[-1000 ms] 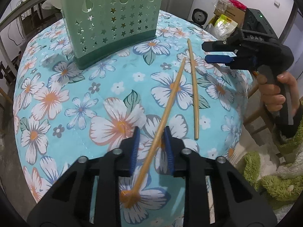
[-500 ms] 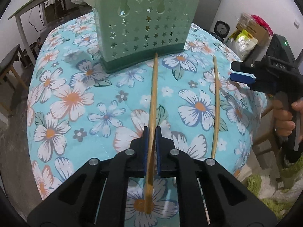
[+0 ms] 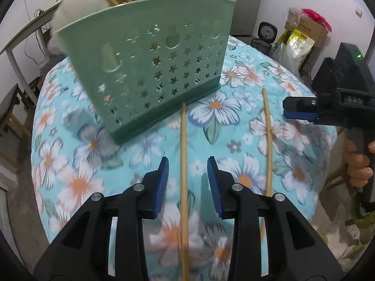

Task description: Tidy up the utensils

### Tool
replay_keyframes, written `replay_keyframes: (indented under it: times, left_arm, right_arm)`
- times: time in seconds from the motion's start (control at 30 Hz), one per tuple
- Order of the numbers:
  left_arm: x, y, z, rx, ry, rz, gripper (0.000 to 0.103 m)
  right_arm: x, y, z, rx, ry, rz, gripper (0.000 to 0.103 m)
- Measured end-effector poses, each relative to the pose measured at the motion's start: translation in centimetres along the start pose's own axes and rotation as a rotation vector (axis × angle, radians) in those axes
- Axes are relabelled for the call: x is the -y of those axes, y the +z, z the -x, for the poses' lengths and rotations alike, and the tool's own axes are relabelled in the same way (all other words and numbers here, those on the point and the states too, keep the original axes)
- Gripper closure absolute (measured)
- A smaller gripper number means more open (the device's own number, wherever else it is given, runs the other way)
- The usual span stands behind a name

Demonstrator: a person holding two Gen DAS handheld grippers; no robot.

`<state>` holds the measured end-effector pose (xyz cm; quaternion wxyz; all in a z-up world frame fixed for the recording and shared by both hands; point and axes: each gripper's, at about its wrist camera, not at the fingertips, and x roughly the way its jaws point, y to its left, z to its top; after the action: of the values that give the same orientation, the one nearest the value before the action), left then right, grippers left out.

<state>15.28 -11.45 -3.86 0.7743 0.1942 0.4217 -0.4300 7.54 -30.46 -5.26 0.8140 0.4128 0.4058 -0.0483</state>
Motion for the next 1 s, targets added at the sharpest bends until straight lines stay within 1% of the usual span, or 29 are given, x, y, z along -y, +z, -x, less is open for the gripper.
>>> replay_keyframes:
  times: [0.23, 0.33, 0.43, 0.47, 0.5, 0.57, 0.67, 0.77, 0.9, 0.97, 1.0]
  left_arm:
    - [0.2, 1.8, -2.6, -0.02, 0.036, -0.042, 0.071]
    - [-0.2, 1.9, -3.3, -0.027, 0.032, -0.023, 0.071]
    - [-0.6, 1.7, -3.7, -0.03, 0.022, -0.004, 0.071]
    - [-0.6, 1.7, -3.7, -0.029, 0.021, -0.002, 0.071]
    - [-0.7, 1.7, -3.7, -0.028, 0.02, -0.001, 0.071]
    - [-0.7, 1.7, -3.6, -0.027, 0.018, 0.003, 0.071]
    - [-0.7, 1.7, -3.6, -0.026, 0.019, 0.003, 0.071]
    - [-0.8, 1.8, -3.6, -0.026, 0.019, 0.0, 0.071]
    - [-0.5, 2.4, -4.1, -0.018, 0.029, -0.002, 0.072]
    - [-0.1, 2.8, -4.6, -0.016, 0.039, -0.006, 0.076]
    - [0.0, 2.9, -4.8, -0.013, 0.043, -0.007, 0.083]
  right_arm:
    - [0.1, 1.6, -2.4, -0.018, -0.037, -0.014, 0.051]
    - [0.0, 2.3, -3.5, -0.011, -0.064, -0.008, 0.055]
    - [-0.5, 2.8, -4.6, 0.004, -0.117, 0.026, 0.069]
    - [-0.7, 2.9, -4.8, 0.008, -0.14, 0.045, 0.079]
    - [-0.8, 2.9, -5.1, 0.006, -0.156, 0.064, 0.085]
    - [-1.0, 2.9, -5.2, 0.002, -0.163, 0.101, 0.087]
    - [-1.2, 2.6, -4.9, -0.014, -0.19, 0.157, 0.095]
    - [-0.9, 2.1, -4.0, -0.035, -0.191, 0.174, 0.096]
    - [-0.3, 1.4, -3.1, -0.041, -0.193, 0.178, 0.096]
    - [-0.2, 1.3, -3.0, -0.04, -0.193, 0.175, 0.096]
    - [-0.3, 1.3, -3.0, -0.04, -0.194, 0.174, 0.096]
